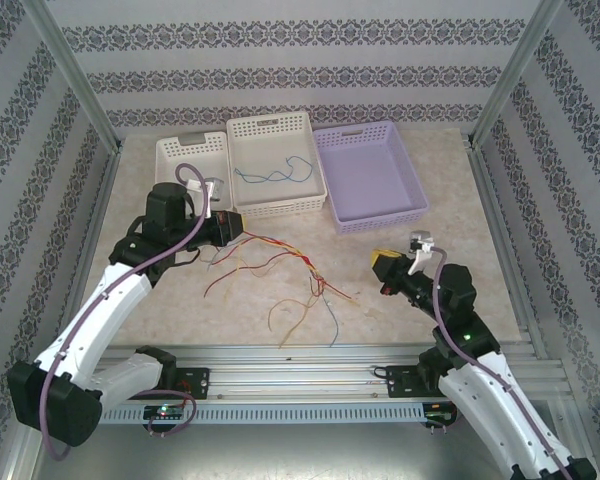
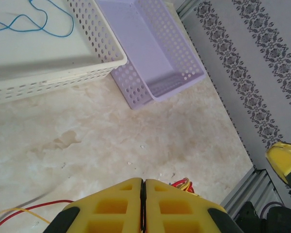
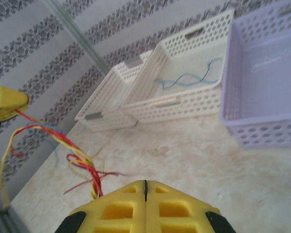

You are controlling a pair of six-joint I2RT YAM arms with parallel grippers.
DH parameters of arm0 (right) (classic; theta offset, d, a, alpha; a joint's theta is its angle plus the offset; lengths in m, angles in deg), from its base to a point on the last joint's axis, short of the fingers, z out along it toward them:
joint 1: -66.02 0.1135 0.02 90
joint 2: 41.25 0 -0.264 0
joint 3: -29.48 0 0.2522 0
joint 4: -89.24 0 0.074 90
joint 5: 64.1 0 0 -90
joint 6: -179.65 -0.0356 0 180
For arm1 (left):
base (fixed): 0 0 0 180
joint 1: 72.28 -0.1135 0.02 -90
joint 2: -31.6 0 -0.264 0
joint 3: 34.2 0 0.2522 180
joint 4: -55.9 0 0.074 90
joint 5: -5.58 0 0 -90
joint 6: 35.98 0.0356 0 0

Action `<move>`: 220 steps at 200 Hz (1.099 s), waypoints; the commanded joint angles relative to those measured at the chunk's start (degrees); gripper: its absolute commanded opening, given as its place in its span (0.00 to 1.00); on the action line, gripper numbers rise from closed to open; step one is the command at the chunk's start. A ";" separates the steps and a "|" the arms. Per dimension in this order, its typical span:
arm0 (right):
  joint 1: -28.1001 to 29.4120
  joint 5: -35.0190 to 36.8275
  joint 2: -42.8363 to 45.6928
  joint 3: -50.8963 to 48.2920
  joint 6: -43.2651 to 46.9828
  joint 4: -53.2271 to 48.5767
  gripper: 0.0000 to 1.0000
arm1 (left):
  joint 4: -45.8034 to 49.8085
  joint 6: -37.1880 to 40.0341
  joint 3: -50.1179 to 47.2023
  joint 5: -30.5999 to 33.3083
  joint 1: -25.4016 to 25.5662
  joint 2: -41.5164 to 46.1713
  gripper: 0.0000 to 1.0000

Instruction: Untangle the cables

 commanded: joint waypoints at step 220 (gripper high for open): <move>25.85 10.47 -43.39 20.24 20.72 6.14 0.21 | -2.69 -0.97 0.53 -6.05 -0.67 -1.74 0.00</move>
